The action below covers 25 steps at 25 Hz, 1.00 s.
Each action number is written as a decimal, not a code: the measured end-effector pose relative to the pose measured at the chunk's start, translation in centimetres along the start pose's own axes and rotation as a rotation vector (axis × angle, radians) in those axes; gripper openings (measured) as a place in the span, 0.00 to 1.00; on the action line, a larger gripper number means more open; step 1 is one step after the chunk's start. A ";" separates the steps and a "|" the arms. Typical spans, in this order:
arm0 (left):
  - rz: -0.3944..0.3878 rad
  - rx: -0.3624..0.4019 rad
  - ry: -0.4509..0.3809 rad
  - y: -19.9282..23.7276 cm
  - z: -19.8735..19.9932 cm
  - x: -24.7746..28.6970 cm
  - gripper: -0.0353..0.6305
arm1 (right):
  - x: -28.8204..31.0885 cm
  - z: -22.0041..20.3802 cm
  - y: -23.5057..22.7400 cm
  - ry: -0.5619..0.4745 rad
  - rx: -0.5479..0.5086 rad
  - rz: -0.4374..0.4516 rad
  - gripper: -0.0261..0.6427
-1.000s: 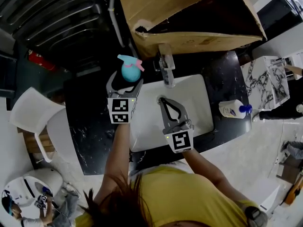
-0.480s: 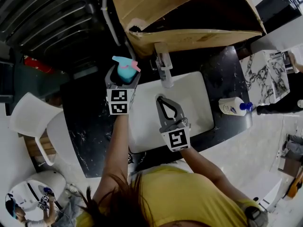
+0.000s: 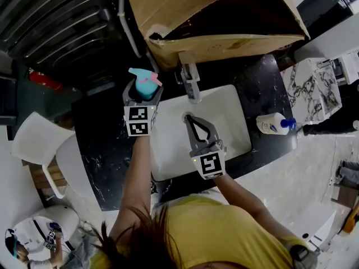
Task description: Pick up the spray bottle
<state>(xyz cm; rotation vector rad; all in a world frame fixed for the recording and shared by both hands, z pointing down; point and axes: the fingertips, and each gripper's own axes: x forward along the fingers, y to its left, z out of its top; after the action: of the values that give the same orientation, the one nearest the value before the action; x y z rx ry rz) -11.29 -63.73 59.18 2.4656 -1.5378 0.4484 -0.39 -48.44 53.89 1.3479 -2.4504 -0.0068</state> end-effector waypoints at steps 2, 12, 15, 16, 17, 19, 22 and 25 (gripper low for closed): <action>0.001 0.004 -0.012 -0.2 0.8 -0.7 0.66 | -0.2 0.1 -0.2 -0.010 0.001 -0.008 0.04; -0.019 0.026 -0.052 -4.4 4.2 -8.3 0.66 | -2.7 1.8 -1.4 -0.070 -0.005 -0.060 0.04; -0.017 0.028 -0.074 -6.1 5.2 -11.2 0.66 | -4.0 2.7 -1.7 -0.087 -0.002 -0.077 0.04; -0.016 0.029 -0.080 -6.6 5.5 -12.2 0.66 | -4.6 3.0 -1.7 -0.093 0.002 -0.083 0.04; -0.014 0.031 -0.085 -7.1 5.7 -13.3 0.66 | -5.2 3.3 -1.7 -0.099 0.006 -0.088 0.04; -0.009 0.035 -0.095 -8.1 6.2 -15.5 0.66 | -6.5 4.2 -1.6 -0.114 0.011 -0.100 0.04; 0.006 0.030 -0.105 -9.3 6.4 -18.7 0.66 | -8.5 5.3 -1.5 -0.133 0.019 -0.116 0.04; 0.022 0.020 -0.121 -10.4 6.4 -21.5 0.66 | -10.4 5.9 -1.4 -0.144 0.021 -0.127 0.04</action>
<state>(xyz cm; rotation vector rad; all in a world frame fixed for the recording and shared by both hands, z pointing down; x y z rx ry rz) -9.82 -43.26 45.39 2.5362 -1.6149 0.3249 4.06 -41.59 45.00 1.5611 -2.4823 -0.1131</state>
